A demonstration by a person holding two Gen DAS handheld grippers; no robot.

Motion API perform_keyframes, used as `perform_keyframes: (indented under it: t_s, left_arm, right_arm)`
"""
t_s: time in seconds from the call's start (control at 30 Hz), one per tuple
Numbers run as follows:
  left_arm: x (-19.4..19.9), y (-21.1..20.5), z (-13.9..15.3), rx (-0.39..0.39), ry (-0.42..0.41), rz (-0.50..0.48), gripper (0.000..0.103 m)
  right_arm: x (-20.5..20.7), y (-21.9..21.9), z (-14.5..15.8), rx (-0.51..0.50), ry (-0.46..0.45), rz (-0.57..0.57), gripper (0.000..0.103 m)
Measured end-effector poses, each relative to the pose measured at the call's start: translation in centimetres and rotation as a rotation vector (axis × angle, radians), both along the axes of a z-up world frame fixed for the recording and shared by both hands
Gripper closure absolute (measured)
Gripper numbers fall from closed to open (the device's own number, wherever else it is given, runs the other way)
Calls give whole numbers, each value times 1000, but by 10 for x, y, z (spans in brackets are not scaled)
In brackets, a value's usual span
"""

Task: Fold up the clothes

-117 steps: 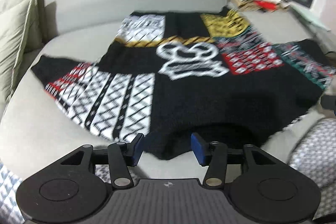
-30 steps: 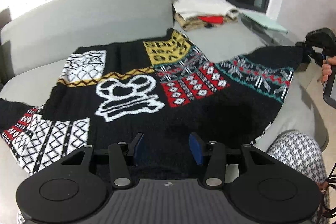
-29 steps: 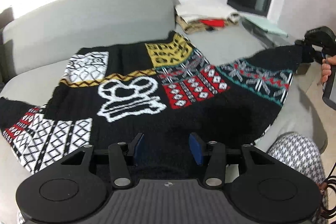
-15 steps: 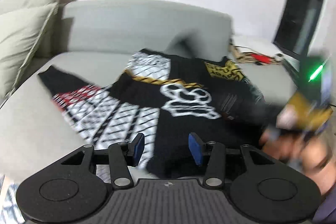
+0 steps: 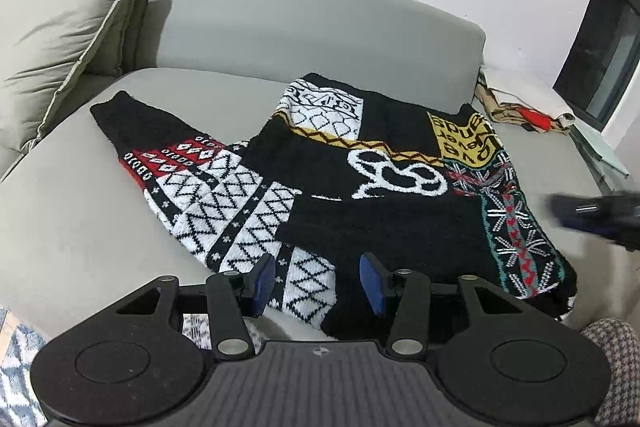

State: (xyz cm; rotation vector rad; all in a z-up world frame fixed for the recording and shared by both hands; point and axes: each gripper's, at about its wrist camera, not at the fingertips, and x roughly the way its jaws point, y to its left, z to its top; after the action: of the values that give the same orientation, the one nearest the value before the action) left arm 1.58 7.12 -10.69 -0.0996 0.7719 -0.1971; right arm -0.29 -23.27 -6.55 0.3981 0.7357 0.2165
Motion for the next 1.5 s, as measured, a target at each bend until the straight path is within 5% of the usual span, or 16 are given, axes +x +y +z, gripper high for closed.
perform_keyframes:
  t_s: [0.17, 0.27, 0.37, 0.57, 0.63, 0.7, 0.8, 0.9, 1.0, 1.2, 1.33, 1.43, 1.5]
  left_arm:
    - [24, -10, -15, 7, -10, -49, 61]
    - [43, -26, -24, 6, -1, -106, 73]
    - [62, -45, -35, 31, 0, -163, 74]
    - [88, -69, -67, 265, 52, -195, 80]
    - [93, -67, -77, 322, 85, -184, 79]
    - [95, -59, -80, 316, 92, -172, 78]
    - [95, -59, -79, 331, 100, -173, 78]
    - [93, -58, -77, 336, 90, -183, 78]
    - [82, -50, -63, 304, 71, -183, 78]
    - [57, -50, -32, 152, 3, -231, 79]
    - [57, -75, -41, 139, 27, -295, 78]
    - [67, -86, -66, 201, 131, -289, 77]
    - [66, -85, -74, 198, 129, -287, 76]
  right_arm:
    - [-24, -59, -3, 22, 2, -194, 77]
    - [-25, -74, -19, 23, 39, -252, 79]
    - [-20, -77, -32, -32, 66, -265, 79]
    - [-2, -59, -50, -151, 58, -195, 83]
    - [8, -44, -63, -286, 96, -142, 88]
    - [22, -34, -92, -432, 213, -115, 91]
    - [29, -37, -125, -432, 295, -128, 96]
    - [29, -31, -115, -452, 313, -139, 95]
    - [17, -48, -91, -326, 310, -171, 93]
    - [-1, -78, -46, -244, 182, -245, 90]
    - [24, -83, -66, -243, 226, -262, 90]
    - [37, -72, -99, -360, 315, -230, 90]
    - [46, -66, -122, -438, 375, -209, 90]
